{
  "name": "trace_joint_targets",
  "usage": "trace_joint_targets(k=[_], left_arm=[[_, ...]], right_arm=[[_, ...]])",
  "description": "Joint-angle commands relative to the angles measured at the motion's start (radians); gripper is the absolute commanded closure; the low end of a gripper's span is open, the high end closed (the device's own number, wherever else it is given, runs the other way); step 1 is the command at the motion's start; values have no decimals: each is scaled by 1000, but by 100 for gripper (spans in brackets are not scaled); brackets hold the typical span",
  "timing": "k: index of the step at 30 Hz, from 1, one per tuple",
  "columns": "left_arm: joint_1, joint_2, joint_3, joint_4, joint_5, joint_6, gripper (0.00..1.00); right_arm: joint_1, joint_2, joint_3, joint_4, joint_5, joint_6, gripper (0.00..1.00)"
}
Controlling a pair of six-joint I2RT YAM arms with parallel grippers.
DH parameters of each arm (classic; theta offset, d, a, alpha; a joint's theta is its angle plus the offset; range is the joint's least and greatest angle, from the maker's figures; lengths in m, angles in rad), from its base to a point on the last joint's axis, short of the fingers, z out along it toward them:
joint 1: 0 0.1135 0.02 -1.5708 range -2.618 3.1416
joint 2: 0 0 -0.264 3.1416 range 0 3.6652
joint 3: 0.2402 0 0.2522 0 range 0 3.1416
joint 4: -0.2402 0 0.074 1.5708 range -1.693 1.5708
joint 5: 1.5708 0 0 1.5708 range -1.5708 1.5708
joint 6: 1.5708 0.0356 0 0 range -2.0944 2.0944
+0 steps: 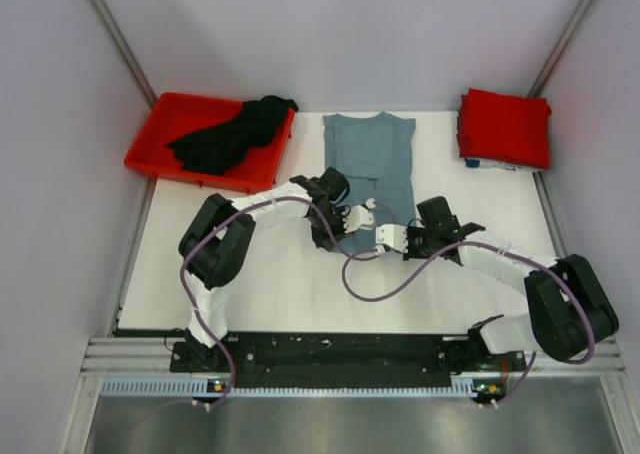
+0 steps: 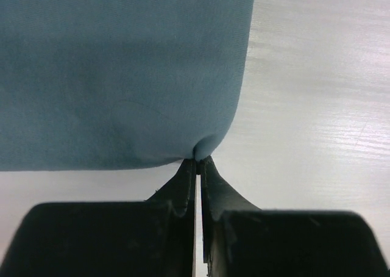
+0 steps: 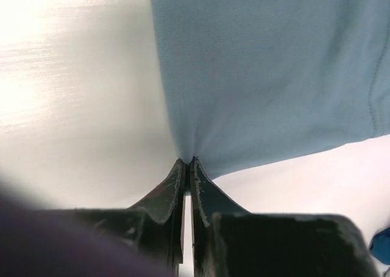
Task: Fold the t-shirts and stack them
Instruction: Grab one side of the 2/3 rectangular tshirt with both arms, then fold the long partially folded tshirt into a neat square
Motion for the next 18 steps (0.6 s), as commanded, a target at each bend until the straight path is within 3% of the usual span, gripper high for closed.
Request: trace_joint_targets(k=[1, 8, 18], left_arm=[[1, -84, -17, -47, 26, 11, 100], [2, -231, -74, -189, 103, 35, 100], [-12, -576, -204, -472, 221, 182, 100]], right_arm=[[21, -104, 62, -102, -19, 36, 100], [132, -291, 102, -324, -16, 49, 100], [352, -488, 304, -820, -103, 168, 100]])
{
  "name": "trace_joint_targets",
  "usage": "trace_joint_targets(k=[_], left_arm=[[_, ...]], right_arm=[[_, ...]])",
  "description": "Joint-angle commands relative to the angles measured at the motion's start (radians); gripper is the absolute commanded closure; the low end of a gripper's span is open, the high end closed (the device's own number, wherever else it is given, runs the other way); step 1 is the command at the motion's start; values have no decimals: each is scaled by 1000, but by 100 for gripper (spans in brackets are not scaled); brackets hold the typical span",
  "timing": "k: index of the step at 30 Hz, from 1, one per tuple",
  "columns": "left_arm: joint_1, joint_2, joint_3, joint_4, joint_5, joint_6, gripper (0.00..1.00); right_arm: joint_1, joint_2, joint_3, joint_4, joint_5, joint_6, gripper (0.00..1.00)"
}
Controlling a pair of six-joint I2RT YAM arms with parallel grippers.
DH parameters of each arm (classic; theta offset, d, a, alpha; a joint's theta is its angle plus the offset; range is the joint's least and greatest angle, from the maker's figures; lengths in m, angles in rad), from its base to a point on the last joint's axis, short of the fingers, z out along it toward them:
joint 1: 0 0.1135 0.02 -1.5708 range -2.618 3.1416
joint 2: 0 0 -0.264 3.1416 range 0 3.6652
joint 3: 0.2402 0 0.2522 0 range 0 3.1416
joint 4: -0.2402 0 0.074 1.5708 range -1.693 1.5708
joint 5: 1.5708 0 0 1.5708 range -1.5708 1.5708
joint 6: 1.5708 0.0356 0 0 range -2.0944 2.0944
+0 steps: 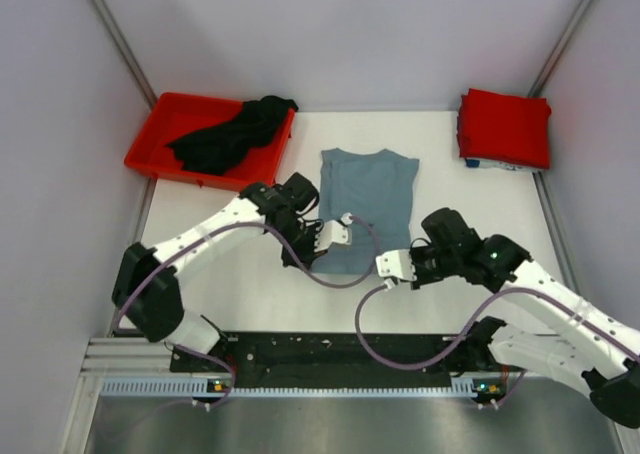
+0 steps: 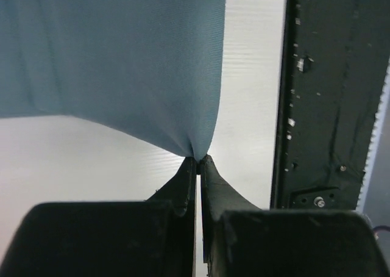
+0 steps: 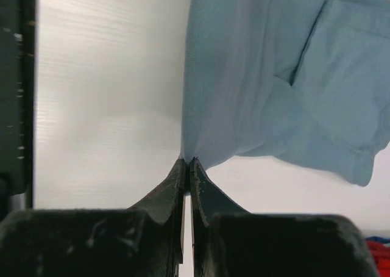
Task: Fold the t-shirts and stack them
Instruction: Fold the long partially folded tshirt into a neat square
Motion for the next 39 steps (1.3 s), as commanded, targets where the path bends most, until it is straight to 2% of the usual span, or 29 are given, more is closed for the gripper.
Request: trace_joint_targets(k=[1, 4, 7, 11, 14, 20, 22, 32, 39], left_arm=[[-7, -186, -66, -180, 82, 103, 100], [-9, -249, -59, -244, 100, 109, 100], [-7, -261, -13, -292, 108, 59, 100], [-1, -232, 71, -284, 67, -29, 100], [55, -180, 175, -251, 44, -76, 100], [144, -33, 337, -177, 17, -80, 100], [158, 27, 383, -153, 17, -86, 100], [230, 415, 714, -110, -44, -116, 100], [252, 552, 826, -53, -73, -156, 100]], right_arm=[[85, -40, 165, -310, -90, 111, 100], [133, -54, 247, -404, -148, 169, 100], [133, -88, 276, -402, -212, 194, 100], [113, -109, 276, -312, -144, 251, 100], [29, -60, 293, -241, -105, 275, 100], [-279, 49, 296, -90, -165, 288, 100], [-345, 85, 279, -31, -173, 298, 100], [-484, 386, 347, 119, -140, 306, 100], [-533, 607, 466, 164, -104, 337, 100]])
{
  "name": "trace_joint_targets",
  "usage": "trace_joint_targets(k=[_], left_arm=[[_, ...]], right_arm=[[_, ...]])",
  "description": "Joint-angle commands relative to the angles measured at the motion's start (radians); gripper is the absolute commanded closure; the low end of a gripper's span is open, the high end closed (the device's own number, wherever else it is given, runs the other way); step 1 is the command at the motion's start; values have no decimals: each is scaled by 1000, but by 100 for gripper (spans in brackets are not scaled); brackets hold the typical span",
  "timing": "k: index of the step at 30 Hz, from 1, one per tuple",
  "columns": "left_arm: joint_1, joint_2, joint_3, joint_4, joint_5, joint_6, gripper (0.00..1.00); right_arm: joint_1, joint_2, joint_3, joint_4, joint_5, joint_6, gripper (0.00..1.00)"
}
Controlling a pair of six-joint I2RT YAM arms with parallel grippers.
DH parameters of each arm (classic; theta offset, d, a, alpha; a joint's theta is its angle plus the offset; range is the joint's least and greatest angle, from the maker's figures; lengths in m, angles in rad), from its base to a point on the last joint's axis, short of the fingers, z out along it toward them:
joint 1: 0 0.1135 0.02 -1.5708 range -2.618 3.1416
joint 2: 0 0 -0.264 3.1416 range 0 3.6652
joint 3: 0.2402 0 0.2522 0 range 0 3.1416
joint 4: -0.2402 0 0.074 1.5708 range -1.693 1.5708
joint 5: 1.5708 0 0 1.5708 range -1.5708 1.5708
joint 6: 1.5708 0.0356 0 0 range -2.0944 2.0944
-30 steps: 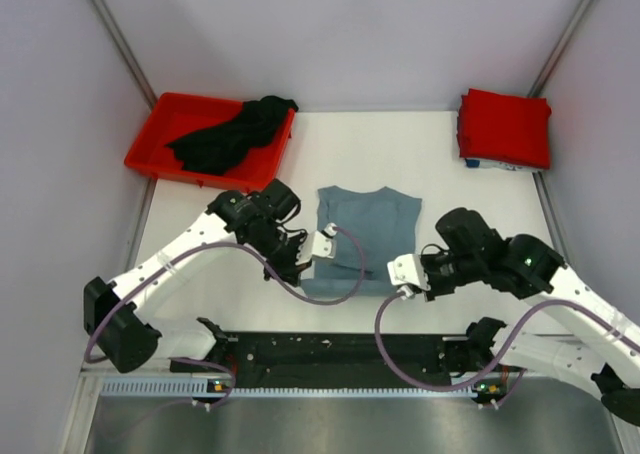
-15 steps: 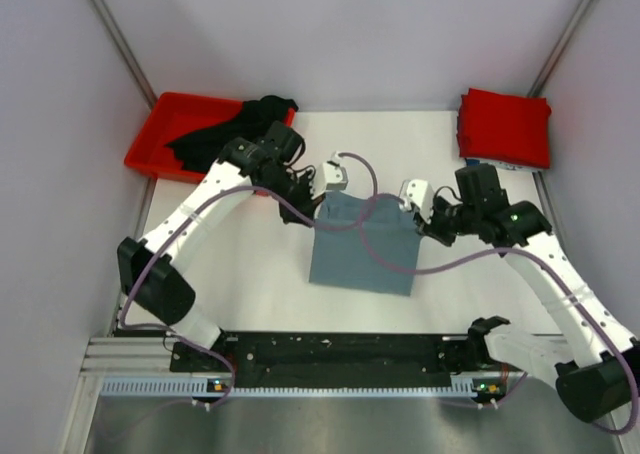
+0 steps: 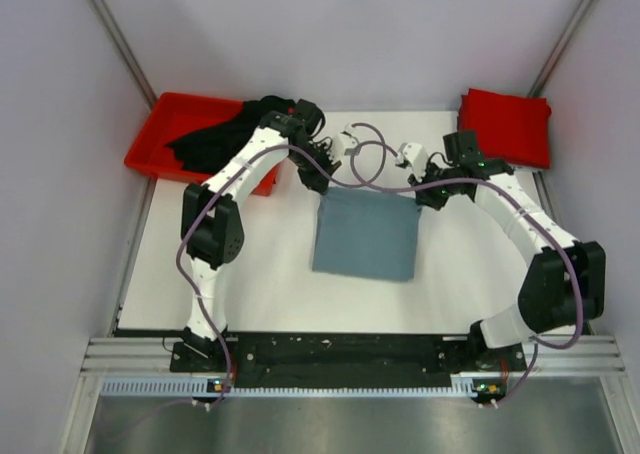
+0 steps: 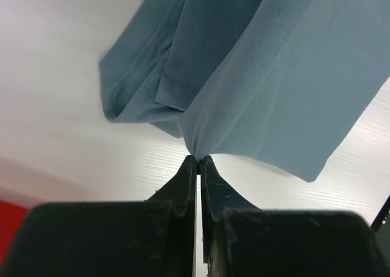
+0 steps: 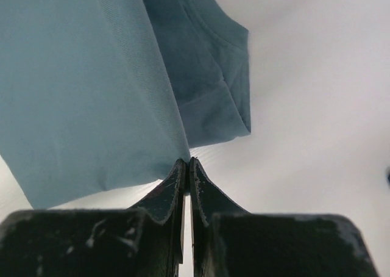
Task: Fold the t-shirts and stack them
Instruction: Fold the long partially folded tshirt into a neat square
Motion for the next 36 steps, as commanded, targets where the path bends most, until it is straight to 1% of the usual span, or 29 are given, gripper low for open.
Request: trace_joint_targets(k=[1, 3, 8, 13, 14, 16, 17, 18, 19, 20, 21, 22, 23, 25, 27, 28, 29, 30, 31, 32, 34, 36], left_arm=[[28, 32, 61, 63, -76, -35, 100], [34, 61, 65, 102, -96, -46, 100], [48, 130, 102, 129, -124, -77, 100], [58, 153, 89, 183, -156, -106, 100], [59, 161, 87, 195, -162, -115, 100], [64, 176, 84, 223, -194, -132, 98], [67, 189, 82, 246, -226, -146, 94], [74, 196, 82, 276, -242, -161, 86], [80, 201, 85, 307, -278, -184, 79], [91, 206, 96, 328, -303, -206, 68], [103, 209, 117, 344, -315, -219, 62], [114, 209, 151, 344, -319, -236, 59], [123, 201, 171, 336, -311, -246, 57], [130, 158, 156, 326, -290, -253, 56], [131, 80, 60, 348, -262, -284, 51], [133, 28, -24, 384, -231, -310, 46], [134, -15, -101, 445, -189, -346, 39], [136, -61, -188, 498, -146, -391, 33], [137, -90, -257, 534, -107, -428, 28], [139, -109, -295, 556, -75, -469, 17], [149, -106, -324, 563, -29, -540, 4], [163, -61, -313, 548, 16, -575, 1]], right_arm=[[-42, 105, 104, 47, 49, 27, 100], [-45, 157, 126, 53, 47, 36, 100], [-45, 292, 196, 113, 51, 100, 100], [-44, 344, 215, 209, 49, 153, 100], [-44, 354, 213, 242, 40, 163, 98], [-45, 386, 217, 289, 37, 209, 85], [-44, 404, 220, 320, 49, 243, 78], [-45, 429, 233, 343, 79, 292, 73], [-45, 455, 261, 355, 116, 339, 71], [-45, 482, 296, 351, 168, 396, 68], [-45, 507, 340, 334, 219, 448, 67], [-48, 516, 382, 307, 245, 490, 65], [-56, 513, 405, 290, 265, 545, 62], [-90, 471, 410, 270, 239, 663, 55], [-123, 402, 353, 277, 110, 783, 48], [-131, 369, 309, 285, 66, 836, 35], [-137, 342, 248, 294, 19, 858, 28], [-139, 331, 203, 302, -12, 868, 27], [-137, 325, 169, 312, -46, 880, 21], [-139, 331, 140, 322, -72, 894, 18], [-137, 351, 97, 363, -100, 927, 13], [-137, 381, 83, 394, -103, 952, 11]])
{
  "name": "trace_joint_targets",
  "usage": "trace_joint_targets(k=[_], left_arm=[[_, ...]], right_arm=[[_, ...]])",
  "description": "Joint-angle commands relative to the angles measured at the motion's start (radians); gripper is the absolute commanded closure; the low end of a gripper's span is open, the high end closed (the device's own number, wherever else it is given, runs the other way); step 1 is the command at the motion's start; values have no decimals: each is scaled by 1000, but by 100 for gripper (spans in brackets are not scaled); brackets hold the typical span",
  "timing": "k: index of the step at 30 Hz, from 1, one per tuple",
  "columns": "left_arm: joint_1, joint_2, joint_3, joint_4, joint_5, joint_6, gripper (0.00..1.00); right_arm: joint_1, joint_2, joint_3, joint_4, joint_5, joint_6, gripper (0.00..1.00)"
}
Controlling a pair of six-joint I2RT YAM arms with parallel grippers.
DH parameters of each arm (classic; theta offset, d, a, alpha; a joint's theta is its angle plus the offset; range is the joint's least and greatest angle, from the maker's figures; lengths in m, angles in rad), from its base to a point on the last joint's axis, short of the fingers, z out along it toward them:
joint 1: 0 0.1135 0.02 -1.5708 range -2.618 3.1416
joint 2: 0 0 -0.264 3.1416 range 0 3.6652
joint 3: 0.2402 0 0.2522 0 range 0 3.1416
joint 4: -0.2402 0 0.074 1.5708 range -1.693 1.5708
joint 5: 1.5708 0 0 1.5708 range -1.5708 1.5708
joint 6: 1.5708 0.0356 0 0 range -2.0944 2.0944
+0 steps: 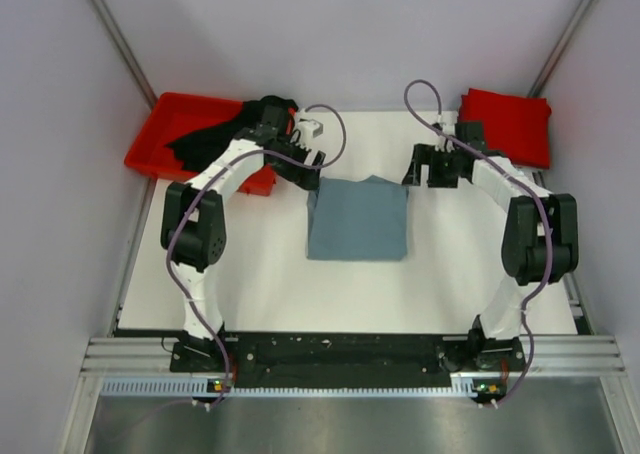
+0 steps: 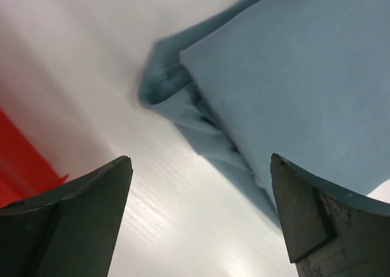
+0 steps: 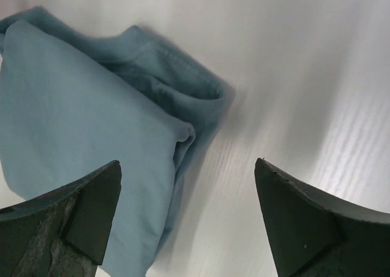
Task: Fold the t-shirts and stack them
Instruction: Put the neatly folded tshirt into the corner of the board with the right arm
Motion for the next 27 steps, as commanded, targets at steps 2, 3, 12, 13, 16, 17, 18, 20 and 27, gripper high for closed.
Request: trace_joint_targets(k=[2, 3, 12, 13, 16, 17, 18, 20, 27], left_arm=[[27, 45, 3, 87, 156, -191, 1], [32, 62, 8, 90, 174, -200, 1], [33, 246, 114, 64, 308, -275, 10], [33, 263, 132, 59, 332, -286, 14], [32, 295, 164, 77, 436, -327, 44], [30, 300, 166, 94, 472, -344, 58], [30, 303, 166, 107, 487, -356, 71], [30, 311, 172, 119, 516, -376, 90], [49, 311, 195, 140, 529, -376, 100]], right_arm=[[14, 77, -46, 109, -120, 136, 11], [14, 98, -43, 121, -127, 144, 11], [14, 240, -29, 241, -256, 270, 14], [13, 249, -35, 266, -279, 287, 15], [16, 264, -43, 310, -319, 322, 18], [19, 267, -43, 330, -333, 331, 19], [22, 272, -43, 339, -347, 339, 20], [30, 283, -29, 346, -368, 341, 28], [33, 269, 12, 306, -391, 311, 89]])
